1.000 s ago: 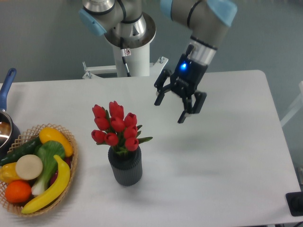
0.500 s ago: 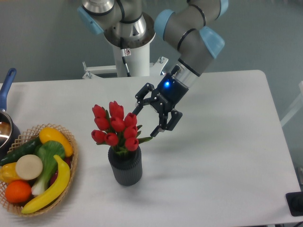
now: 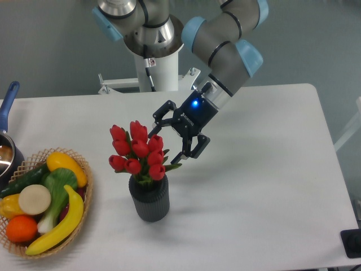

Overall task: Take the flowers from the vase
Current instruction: 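Position the open gripper around the tulip stems below the blooms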

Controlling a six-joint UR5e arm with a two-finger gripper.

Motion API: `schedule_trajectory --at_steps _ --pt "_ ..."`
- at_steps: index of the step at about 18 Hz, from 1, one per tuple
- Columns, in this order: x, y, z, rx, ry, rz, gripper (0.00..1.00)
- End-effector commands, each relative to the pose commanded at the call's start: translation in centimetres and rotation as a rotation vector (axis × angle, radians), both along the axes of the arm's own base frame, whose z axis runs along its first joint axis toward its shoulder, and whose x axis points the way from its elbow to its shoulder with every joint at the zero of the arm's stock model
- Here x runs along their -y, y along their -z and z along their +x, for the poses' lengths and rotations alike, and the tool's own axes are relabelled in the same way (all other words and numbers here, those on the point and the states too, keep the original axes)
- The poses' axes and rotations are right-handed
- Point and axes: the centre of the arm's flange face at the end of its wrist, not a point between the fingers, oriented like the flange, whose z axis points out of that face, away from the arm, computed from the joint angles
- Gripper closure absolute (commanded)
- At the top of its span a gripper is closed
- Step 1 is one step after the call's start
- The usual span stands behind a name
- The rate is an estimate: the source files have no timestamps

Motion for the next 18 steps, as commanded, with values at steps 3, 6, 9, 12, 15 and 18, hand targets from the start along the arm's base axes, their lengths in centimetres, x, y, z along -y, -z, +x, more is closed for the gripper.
schedule_trajectory --at_steps 3,6,9,12,15,18 --pt "-1.1 0.7 0.5 -0.019 0.024 0.009 0.00" --pt "-1.5 0.8 0.7 -0.047 0.034 0.021 0.00" --pt "-2.0 0.9 0.9 -0.059 0.045 0.029 0.00" --pt "-2.1 0.9 0.7 -0.061 0.045 0.030 0.00" --pt "-2.6 1.1 0.6 -0.060 0.053 0.031 0.00" --pt "-2.8 1.1 0.6 -0.058 0.055 0.034 0.00"
